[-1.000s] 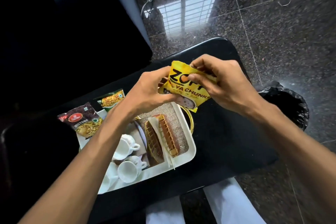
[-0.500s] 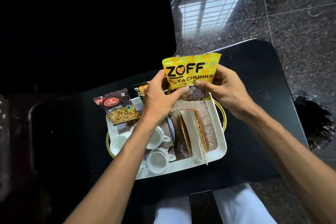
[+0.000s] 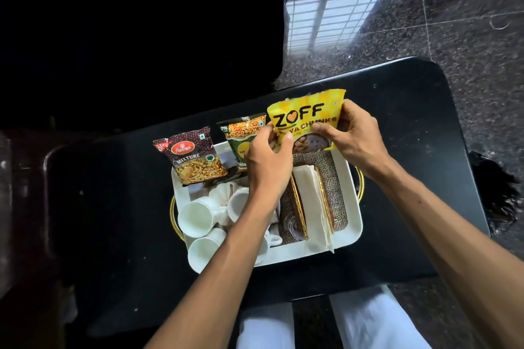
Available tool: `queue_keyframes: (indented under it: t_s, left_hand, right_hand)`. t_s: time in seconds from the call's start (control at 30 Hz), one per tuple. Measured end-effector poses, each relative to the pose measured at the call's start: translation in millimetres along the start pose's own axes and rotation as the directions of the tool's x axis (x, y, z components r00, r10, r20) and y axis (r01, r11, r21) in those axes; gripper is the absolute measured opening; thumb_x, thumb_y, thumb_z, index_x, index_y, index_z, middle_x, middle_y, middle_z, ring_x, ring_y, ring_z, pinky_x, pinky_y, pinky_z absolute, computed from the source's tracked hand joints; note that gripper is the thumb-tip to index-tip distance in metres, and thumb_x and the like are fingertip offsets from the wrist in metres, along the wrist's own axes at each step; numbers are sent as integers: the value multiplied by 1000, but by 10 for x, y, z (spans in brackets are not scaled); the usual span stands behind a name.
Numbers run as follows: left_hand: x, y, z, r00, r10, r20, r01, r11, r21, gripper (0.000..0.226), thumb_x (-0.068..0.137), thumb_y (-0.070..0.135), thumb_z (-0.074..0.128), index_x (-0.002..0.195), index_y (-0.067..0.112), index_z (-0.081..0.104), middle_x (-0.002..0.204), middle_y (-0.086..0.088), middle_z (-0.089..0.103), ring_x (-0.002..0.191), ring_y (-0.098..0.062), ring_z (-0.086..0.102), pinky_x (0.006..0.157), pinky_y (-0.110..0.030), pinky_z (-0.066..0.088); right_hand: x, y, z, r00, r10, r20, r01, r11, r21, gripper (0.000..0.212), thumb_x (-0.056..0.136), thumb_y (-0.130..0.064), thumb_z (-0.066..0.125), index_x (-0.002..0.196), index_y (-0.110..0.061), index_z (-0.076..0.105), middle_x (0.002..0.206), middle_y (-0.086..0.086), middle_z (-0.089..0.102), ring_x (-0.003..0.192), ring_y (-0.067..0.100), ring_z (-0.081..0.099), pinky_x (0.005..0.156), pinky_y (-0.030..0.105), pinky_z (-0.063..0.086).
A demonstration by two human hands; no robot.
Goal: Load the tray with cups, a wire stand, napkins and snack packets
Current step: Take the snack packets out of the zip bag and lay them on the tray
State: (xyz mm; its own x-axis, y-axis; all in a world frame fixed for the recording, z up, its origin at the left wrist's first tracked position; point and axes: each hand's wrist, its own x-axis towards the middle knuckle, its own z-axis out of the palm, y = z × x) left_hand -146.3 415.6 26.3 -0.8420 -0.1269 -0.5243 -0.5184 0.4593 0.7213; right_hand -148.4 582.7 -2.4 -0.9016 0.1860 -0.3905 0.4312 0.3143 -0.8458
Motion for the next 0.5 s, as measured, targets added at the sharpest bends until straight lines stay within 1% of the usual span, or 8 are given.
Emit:
queue_keyframes:
  t_s: [0.07, 0.13, 0.2, 0.27, 0.33, 0.43, 0.47, 0.5]
  left_hand:
    - [-4, -19, 13, 1000, 0, 7, 0, 1000, 5, 33, 100, 31, 60, 125, 9, 63, 119, -3, 71, 115, -20, 67, 94, -38, 57]
    - [-7, -32, 35, 1000, -4, 12, 4, 1000, 15, 35, 100, 31, 59, 126, 8, 61, 122, -5, 71, 117, -20, 66, 93, -37, 56]
    - [-10, -29, 51, 1000, -19, 6, 19, 1000, -3, 42, 100, 30, 59, 138, 12, 57, 134, -4, 66, 120, -17, 63, 93, -29, 50]
    - [-18, -17, 70, 999, -40, 9, 40, 999, -35, 55, 101, 27, 60, 151, 12, 44, 148, -7, 57, 129, -18, 59, 95, -24, 43]
    - [-36, 1, 83, 998, -53, 19, 54, 996, -75, 62, 102, 20, 59, 157, 11, 33, 159, -10, 46, 141, -21, 51, 101, -21, 39]
    - [-92, 22, 80, 999, -43, 23, 45, 992, -121, 65, 101, 11, 58, 159, 9, 27, 164, -11, 37, 148, -19, 42, 110, -20, 35]
    - [-115, 23, 74, 999, -41, 19, 43, 991, -125, 65, 101, 10, 57, 159, 9, 27, 164, -11, 37, 148, -19, 41, 111, -21, 34]
    - [-142, 20, 68, 999, -38, 19, 40, 992, -124, 65, 101, 9, 57, 159, 9, 27, 164, -10, 37, 148, -18, 41, 112, -21, 34]
  right_hand:
    - [-6, 26, 16, 1000, -1, -22, 1, 1000, -5, 40, 84, -25, 79, 118, -12, 65, 108, -4, 75, 96, 4, 72, 82, 27, 62]
    - [-5, 46, 32, 999, 3, -36, -4, 1000, -11, 40, 84, -25, 78, 119, -11, 64, 108, -4, 74, 93, -2, 70, 78, 19, 60]
    - [7, 62, 48, 999, 5, -47, -6, 1000, -16, 41, 85, -24, 78, 120, -12, 63, 106, -6, 73, 88, -9, 67, 72, 10, 56]
    - [19, 59, 58, 998, 7, -59, -9, 1000, -23, 45, 84, -25, 79, 124, -13, 61, 107, -8, 71, 88, -9, 66, 70, 6, 54]
    - [21, 68, 55, 999, 8, -54, -9, 1000, -23, 51, 83, -25, 79, 129, -13, 59, 110, -9, 69, 92, -4, 65, 72, 4, 53]
    - [9, 87, 28, 999, -8, -36, 6, 999, -40, 60, 81, -22, 81, 134, -14, 55, 118, -4, 68, 100, 3, 66, 76, 5, 53]
    - [9, 110, 17, 999, -17, -34, 15, 998, -58, 64, 79, -21, 82, 136, -14, 53, 123, -2, 68, 104, 6, 65, 80, 7, 53]
    - [-3, 100, 0, 999, -23, -25, 21, 997, -79, 69, 78, -20, 83, 139, -14, 50, 127, 0, 66, 109, 8, 64, 87, 12, 52]
